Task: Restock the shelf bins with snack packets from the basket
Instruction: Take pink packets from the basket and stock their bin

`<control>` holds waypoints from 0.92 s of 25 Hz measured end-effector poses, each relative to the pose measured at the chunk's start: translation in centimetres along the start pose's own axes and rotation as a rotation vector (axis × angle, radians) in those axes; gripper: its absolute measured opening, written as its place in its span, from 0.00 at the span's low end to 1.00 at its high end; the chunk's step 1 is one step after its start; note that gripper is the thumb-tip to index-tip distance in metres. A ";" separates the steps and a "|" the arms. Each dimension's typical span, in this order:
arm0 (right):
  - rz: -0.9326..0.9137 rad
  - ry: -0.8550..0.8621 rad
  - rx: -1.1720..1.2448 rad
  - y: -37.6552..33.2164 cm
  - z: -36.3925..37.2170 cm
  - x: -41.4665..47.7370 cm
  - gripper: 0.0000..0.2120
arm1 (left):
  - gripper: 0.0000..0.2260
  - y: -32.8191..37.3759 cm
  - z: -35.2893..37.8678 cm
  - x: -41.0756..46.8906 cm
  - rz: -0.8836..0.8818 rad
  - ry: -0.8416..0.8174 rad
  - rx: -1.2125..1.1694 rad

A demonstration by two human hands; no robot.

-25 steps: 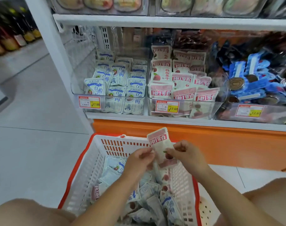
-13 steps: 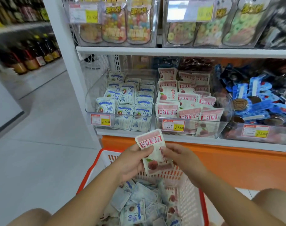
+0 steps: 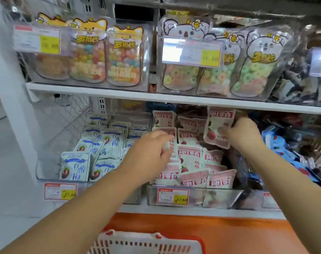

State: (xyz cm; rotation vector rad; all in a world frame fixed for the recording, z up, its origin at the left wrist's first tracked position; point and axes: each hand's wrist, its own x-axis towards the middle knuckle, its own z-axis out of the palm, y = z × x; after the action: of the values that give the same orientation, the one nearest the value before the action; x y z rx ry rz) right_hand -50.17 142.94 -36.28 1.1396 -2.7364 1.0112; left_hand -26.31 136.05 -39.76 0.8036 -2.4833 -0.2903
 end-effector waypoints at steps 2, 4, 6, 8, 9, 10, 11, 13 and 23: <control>-0.066 -0.067 -0.357 -1.0 1.7 4.0 0.20 | 0.21 -0.6 1.3 3.1 0.108 -0.156 0.163; -0.040 -0.172 -0.439 -2.2 2.7 6.1 0.19 | 0.24 -1.0 2.8 6.2 0.153 -0.279 0.223; -0.033 -0.254 -0.402 -2.6 3.1 7.1 0.08 | 0.28 -1.2 4.4 8.7 0.136 -0.390 0.249; -0.074 -0.257 -0.420 -2.7 3.7 7.7 0.11 | 0.31 -1.5 5.8 10.2 0.102 -0.486 0.290; -0.100 -0.208 -0.457 -2.6 4.2 7.8 0.15 | 0.32 -1.7 6.2 10.6 0.091 -0.523 0.302; -0.095 -0.132 -0.488 -2.7 5.0 7.7 0.17 | 0.32 -1.9 6.6 10.8 0.086 -0.549 0.312; -0.083 -0.057 -0.539 -2.6 5.8 7.7 0.19 | 0.32 -2.1 6.9 10.9 0.084 -0.560 0.321; -0.096 -0.002 -0.739 -2.1 7.3 7.9 0.21 | 0.32 -2.3 7.3 11.1 0.085 -0.556 0.330; -0.233 -0.142 -0.750 -0.6 5.0 5.3 0.21 | 0.28 -0.3 2.3 6.9 0.060 -0.338 0.164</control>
State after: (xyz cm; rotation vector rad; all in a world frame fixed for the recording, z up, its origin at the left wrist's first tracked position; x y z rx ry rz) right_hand -52.55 136.42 -38.56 1.3342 -2.5874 -0.1387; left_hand -32.22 131.81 -39.01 0.7986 -2.8733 -0.2176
